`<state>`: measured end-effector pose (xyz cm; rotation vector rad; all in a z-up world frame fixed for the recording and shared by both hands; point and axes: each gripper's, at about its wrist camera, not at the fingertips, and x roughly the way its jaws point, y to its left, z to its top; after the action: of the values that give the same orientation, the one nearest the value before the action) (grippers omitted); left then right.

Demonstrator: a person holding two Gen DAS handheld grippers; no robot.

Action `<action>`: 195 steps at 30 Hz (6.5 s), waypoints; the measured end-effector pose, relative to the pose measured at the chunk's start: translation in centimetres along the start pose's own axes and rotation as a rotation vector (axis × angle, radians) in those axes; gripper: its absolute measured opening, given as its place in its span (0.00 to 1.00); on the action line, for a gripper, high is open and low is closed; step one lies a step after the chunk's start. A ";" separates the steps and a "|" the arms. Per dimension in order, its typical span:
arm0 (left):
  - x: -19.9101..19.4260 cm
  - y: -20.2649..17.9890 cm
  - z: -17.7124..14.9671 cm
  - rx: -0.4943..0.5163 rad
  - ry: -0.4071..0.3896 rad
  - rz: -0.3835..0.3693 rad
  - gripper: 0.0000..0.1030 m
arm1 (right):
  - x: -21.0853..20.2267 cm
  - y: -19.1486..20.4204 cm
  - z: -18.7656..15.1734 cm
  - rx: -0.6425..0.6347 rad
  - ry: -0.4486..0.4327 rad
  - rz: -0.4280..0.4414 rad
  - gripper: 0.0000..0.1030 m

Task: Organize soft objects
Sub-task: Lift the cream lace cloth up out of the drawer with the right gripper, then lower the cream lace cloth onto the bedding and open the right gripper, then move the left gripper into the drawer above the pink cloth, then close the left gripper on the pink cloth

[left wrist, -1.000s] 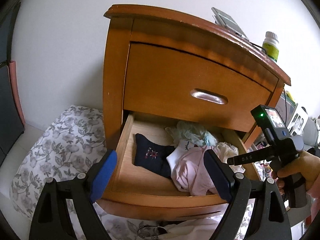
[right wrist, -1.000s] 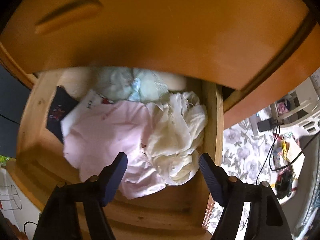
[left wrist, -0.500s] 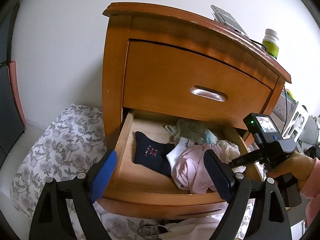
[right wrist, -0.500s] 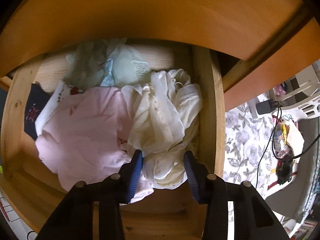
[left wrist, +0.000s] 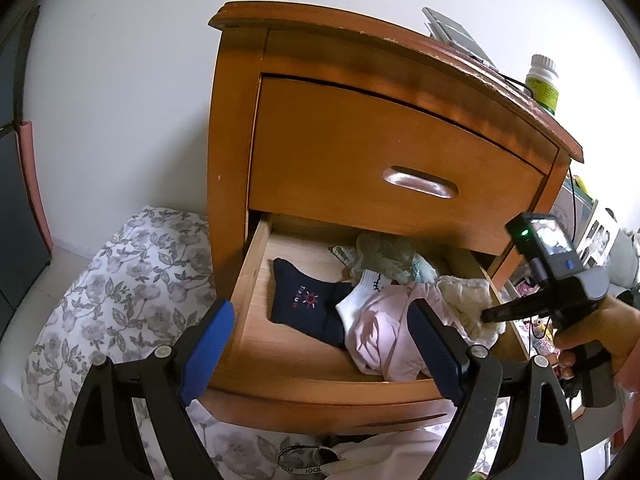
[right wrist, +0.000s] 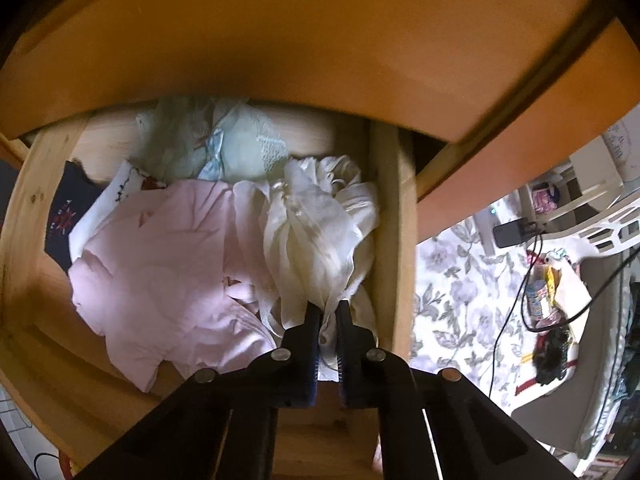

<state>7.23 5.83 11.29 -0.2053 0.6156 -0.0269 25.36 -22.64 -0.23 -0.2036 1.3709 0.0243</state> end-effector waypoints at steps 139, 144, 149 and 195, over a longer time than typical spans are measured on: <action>-6.3 -1.2 -1.9 0.065 0.082 0.078 0.86 | -16.8 1.4 -18.4 0.158 -0.635 0.258 1.00; -5.9 -1.3 -0.8 0.063 0.084 0.057 0.86 | -15.5 1.4 -18.6 0.163 -0.606 0.269 1.00; -4.7 -1.5 1.3 0.090 0.107 0.058 0.86 | -14.7 1.0 -18.8 0.178 -0.598 0.259 1.00; 18.4 -9.8 1.7 0.216 0.779 0.030 0.57 | -6.8 -0.4 -18.4 0.232 -0.477 0.296 1.00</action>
<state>23.52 -5.07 4.09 0.0357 1.3838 -0.1487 6.19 -25.25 3.07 0.1930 0.9075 0.1510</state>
